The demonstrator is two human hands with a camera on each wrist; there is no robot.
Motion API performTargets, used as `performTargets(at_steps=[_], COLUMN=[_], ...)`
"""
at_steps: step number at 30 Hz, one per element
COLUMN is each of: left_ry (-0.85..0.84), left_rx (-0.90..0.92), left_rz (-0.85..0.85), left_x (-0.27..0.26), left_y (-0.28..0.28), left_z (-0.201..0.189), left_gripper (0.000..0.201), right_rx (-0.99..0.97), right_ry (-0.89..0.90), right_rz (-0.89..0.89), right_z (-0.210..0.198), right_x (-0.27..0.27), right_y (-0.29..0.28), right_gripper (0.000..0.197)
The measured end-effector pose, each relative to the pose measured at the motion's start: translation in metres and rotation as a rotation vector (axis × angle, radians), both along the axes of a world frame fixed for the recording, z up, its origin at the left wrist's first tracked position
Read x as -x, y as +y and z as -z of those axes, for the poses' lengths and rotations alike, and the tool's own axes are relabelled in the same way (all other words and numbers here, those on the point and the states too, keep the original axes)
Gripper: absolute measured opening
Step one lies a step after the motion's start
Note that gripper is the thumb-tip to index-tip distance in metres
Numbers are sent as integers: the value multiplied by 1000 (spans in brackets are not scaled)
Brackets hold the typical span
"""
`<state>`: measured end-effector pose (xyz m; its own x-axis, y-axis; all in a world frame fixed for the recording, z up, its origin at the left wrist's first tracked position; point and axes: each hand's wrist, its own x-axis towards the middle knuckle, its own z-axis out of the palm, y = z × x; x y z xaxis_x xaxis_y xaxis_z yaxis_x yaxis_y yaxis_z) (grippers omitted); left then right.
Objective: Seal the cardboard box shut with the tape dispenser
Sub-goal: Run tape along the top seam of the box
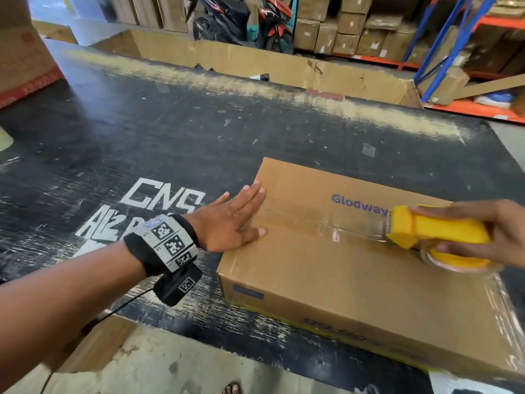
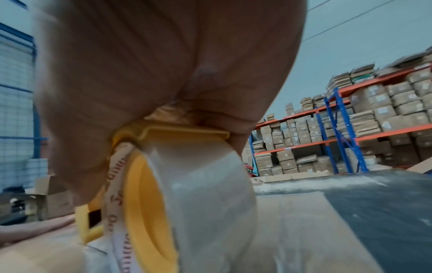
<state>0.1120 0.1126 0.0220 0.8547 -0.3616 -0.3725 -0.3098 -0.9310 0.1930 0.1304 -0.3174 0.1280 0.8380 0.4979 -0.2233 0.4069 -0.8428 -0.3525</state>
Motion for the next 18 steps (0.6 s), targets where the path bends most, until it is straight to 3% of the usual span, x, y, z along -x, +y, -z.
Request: performTargets(at_steps=[8, 13, 18], left_ry=[100, 134, 176], left_rx=[-304, -232, -172], left_rz=[-59, 42, 4], left_x=[0, 12, 14], left_y=[-48, -151, -227], left_z=[-44, -56, -39], left_gripper=[92, 97, 104], right_rx=[49, 73, 126], right_ry=[-54, -94, -197], right_rz=[-181, -281, -336], right_z=[18, 22, 26], right_x=[-21, -30, -38], right_y=[-16, -18, -14], right_gripper=[67, 66, 61])
